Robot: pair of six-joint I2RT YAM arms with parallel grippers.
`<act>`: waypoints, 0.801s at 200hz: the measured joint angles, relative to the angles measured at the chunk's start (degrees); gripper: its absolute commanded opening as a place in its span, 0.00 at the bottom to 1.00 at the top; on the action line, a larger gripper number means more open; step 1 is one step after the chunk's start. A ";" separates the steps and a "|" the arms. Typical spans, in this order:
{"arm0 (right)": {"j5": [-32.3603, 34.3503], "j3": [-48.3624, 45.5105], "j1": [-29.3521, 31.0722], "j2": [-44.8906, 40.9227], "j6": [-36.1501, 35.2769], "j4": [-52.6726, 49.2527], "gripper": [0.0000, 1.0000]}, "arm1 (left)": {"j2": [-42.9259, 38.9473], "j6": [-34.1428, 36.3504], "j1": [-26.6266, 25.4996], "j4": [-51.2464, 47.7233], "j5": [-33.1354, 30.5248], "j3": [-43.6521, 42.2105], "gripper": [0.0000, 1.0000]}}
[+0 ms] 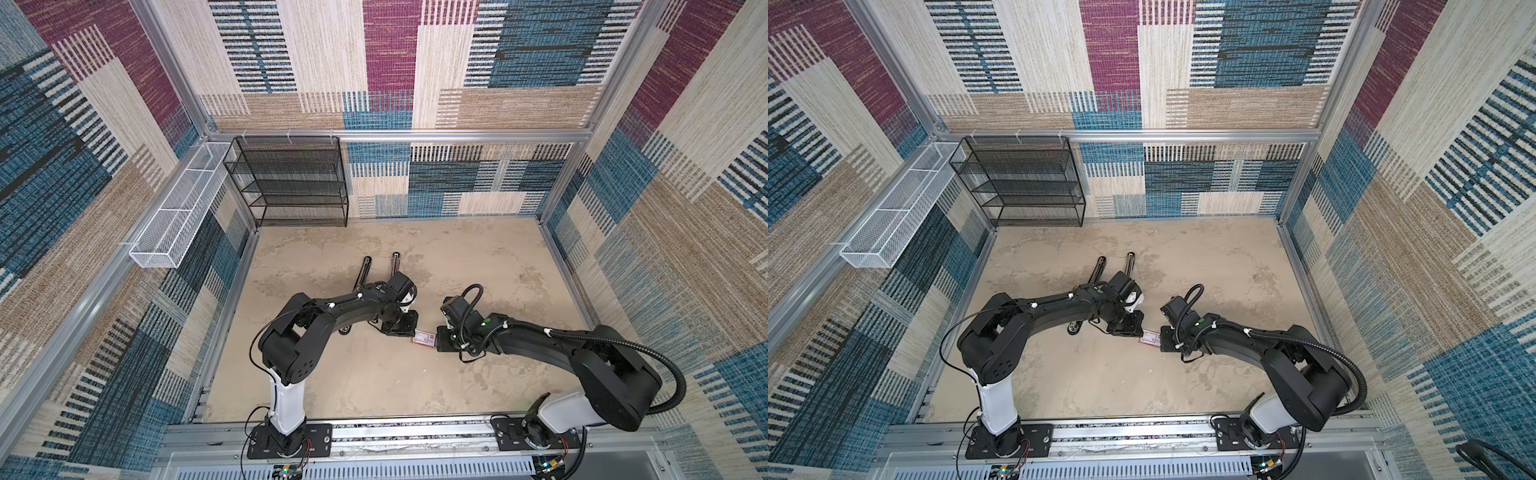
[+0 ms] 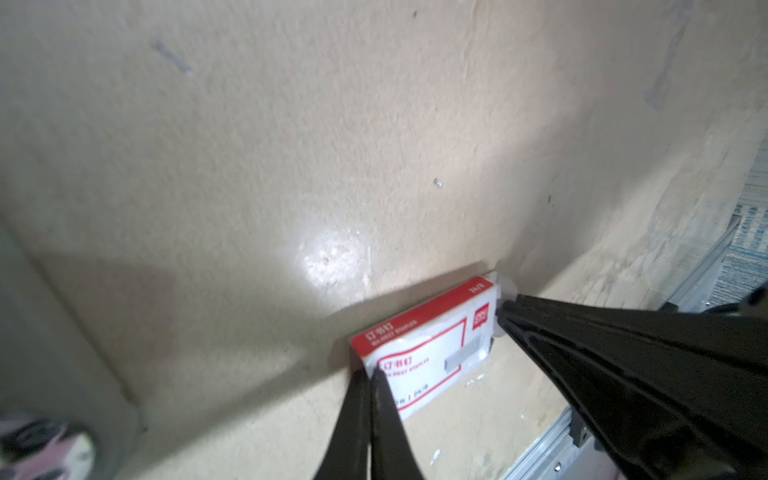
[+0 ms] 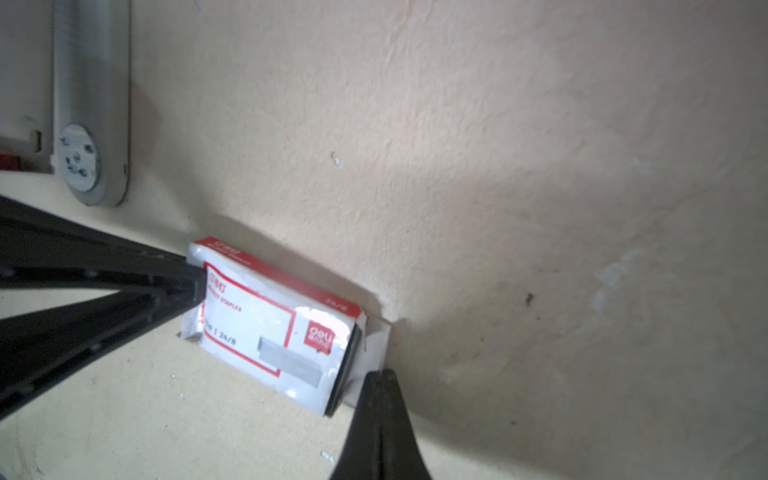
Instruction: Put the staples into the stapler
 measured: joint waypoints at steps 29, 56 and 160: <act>0.02 -0.11 0.00 0.28 0.00 0.13 0.00 | 0.00 -0.11 0.04 0.11 0.42 -0.35 0.00; 0.04 -0.11 0.00 0.46 0.00 0.24 0.00 | 0.00 -0.22 0.33 0.31 0.66 -0.52 0.00; 3.45 0.66 0.04 1.03 0.50 -0.68 0.00 | -0.20 -0.42 0.98 1.01 1.90 -1.16 0.00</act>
